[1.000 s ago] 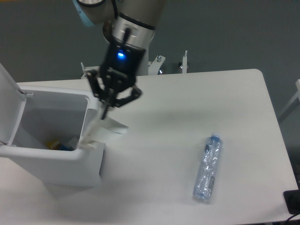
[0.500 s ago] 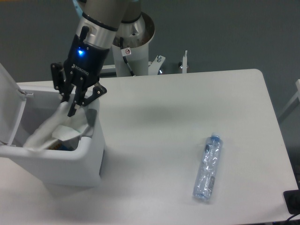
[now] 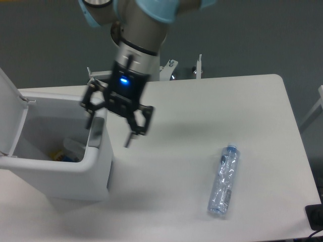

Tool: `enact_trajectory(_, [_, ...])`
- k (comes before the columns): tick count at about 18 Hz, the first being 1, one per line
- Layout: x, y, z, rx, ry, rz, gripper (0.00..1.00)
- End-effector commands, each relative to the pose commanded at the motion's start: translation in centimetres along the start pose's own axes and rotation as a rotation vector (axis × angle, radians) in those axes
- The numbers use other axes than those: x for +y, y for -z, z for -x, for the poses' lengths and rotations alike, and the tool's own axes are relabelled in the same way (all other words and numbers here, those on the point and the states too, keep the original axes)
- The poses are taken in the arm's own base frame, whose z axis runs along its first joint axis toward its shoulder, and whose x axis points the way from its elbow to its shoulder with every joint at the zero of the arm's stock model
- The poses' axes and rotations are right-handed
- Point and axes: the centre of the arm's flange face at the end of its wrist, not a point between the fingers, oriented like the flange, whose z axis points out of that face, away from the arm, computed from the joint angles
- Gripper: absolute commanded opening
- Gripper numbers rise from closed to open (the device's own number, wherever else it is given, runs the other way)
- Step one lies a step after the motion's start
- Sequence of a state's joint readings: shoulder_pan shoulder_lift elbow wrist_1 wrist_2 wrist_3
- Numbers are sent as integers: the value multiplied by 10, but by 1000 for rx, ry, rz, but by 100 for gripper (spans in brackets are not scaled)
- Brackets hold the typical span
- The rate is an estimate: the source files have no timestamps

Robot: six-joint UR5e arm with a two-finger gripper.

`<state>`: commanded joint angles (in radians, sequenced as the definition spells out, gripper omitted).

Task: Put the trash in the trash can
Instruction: 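Move the gripper over the clear plastic bottle and lower it, then rotate the gripper to align with the bottle and close on it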

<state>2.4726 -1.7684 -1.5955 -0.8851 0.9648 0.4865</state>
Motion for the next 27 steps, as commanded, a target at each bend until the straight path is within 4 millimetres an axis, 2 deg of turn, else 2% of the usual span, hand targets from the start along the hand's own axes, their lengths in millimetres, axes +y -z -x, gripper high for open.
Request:
enact_trajectory(2, [7,-28,52,-17,69,38,100])
enact_trajectory(4, [17,-55,83,-53,93,95,100])
enact_trajectory(7, [27,-81,111,-129,83,176,100])
enact_trajectory(11, [25,-106,144,-176,18,235,100])
enact_trajectory(14, [46,-119,164,-282,-85,380,100])
enact_trajectory(18, [60,-137,175,-294,-182,526,100])
enact_trajectory(20, [56,-151,172,-341,-225,590,100])
enact_trajectory(22, [60,-162,178,-384,-241,643,100])
enact_trajectory(24, [63,-178,175,-404,-271,691,100])
enact_trajectory(27, [67,-190,172,-420,-293,723,100])
